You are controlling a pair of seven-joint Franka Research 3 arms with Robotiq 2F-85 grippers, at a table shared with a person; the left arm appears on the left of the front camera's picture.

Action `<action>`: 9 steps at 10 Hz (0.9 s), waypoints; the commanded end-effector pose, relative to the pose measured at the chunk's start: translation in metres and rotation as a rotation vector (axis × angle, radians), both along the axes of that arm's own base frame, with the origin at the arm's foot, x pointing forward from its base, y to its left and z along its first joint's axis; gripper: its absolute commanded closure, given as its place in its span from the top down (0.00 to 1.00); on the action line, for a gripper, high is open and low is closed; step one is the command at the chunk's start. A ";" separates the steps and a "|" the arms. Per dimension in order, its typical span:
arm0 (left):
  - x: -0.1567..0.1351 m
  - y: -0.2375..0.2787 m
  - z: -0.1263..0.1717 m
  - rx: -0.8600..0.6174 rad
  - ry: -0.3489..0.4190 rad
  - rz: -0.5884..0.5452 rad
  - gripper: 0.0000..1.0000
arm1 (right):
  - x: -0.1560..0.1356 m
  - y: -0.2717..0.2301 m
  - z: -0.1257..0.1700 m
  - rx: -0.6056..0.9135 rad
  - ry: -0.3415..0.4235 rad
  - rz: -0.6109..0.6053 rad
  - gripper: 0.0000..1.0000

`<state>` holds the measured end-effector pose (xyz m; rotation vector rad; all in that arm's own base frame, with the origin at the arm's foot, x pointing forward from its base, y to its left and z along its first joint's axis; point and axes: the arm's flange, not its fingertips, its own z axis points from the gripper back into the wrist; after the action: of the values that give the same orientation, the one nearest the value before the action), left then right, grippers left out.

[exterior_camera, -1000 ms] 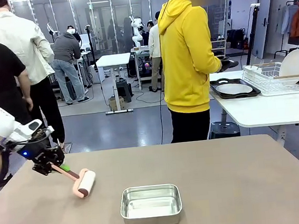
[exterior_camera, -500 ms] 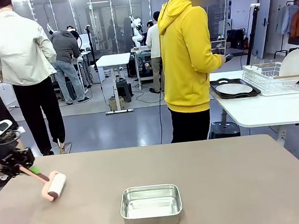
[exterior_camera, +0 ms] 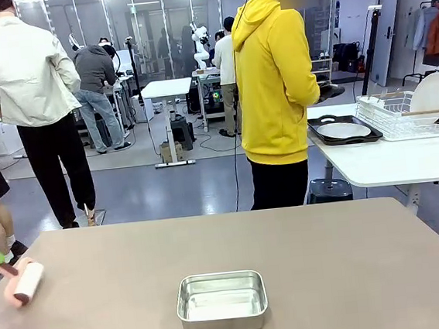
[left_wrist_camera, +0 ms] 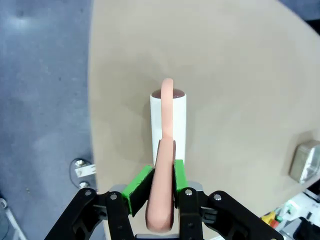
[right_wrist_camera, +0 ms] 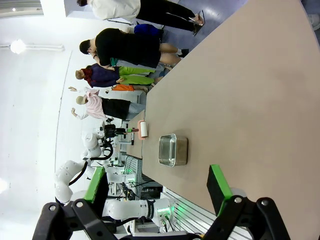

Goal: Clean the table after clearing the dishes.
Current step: When the right (or left) Handle tray is removed, use the right hand (or left hand) to clean the right (or left) side of the table with the Lint Roller.

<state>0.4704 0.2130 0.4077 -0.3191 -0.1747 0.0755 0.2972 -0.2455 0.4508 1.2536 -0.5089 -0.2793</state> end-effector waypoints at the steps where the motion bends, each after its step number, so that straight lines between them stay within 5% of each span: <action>1: -0.014 0.006 0.017 0.033 -0.019 -0.031 0.23 | -0.001 0.002 0.002 0.013 -0.014 -0.003 1.00; 6: -0.071 -0.011 0.108 0.014 -0.225 -0.103 0.23 | -0.001 0.002 0.002 0.013 -0.014 -0.003 1.00; 9: -0.055 -0.011 0.107 0.023 -0.177 -0.077 0.23 | -0.001 0.002 0.002 0.013 -0.014 -0.003 1.00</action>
<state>0.4034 0.1991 0.5246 -0.3230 -0.3587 -0.0424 0.2970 -0.2454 0.4514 1.2531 -0.5101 -0.2782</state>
